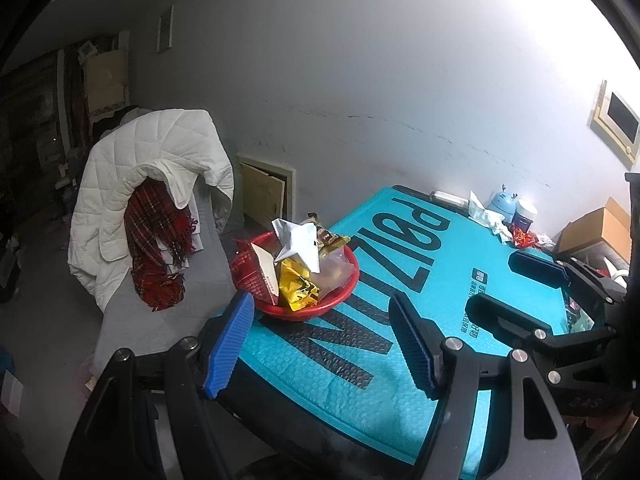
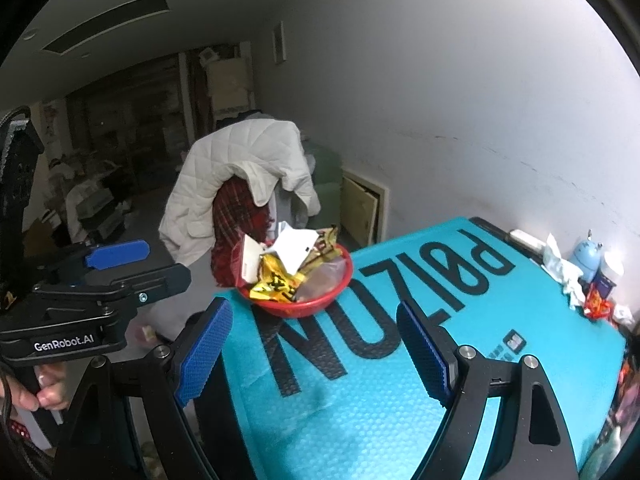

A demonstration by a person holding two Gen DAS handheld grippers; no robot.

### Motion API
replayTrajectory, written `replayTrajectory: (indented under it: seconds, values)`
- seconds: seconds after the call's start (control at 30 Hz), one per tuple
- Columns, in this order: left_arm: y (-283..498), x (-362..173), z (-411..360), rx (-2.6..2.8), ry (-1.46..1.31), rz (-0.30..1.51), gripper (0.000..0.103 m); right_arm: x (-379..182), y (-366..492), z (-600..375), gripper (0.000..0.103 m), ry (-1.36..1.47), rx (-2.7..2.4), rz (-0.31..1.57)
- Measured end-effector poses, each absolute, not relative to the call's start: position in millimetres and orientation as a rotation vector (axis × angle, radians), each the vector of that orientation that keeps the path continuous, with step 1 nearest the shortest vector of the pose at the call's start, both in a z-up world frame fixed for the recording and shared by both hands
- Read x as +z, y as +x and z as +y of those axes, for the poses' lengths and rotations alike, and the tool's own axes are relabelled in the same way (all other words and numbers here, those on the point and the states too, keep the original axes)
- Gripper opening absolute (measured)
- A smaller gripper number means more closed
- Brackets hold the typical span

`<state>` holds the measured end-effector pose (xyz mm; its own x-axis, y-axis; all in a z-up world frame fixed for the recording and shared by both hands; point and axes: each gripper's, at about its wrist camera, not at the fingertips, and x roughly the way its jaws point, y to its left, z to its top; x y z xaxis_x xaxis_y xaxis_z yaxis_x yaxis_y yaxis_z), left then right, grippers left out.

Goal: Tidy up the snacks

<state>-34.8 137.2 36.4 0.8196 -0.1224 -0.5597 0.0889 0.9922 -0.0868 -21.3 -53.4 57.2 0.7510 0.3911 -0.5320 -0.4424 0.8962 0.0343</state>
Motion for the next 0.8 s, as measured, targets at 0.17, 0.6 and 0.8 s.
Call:
replayTrajectory:
  seconds: [0.17,0.6,0.8]
  values:
    - [-36.9,36.2,134.1,-0.116,-0.054,0.602,0.069,58.3,-22.3,-54.0,0.085,-0.098,0.452,0.559]
    - [-39.6,35.2,135.3,-0.097,-0.039,0.607,0.069,58.0,-24.7,-49.6,0.085,-0.1,0.458,0.566]
    - [-40.4,33.1,134.1,-0.106,-0.034,0.619,0.069,57.9,-25.0,-49.4,0.085,-0.1,0.455,0.57]
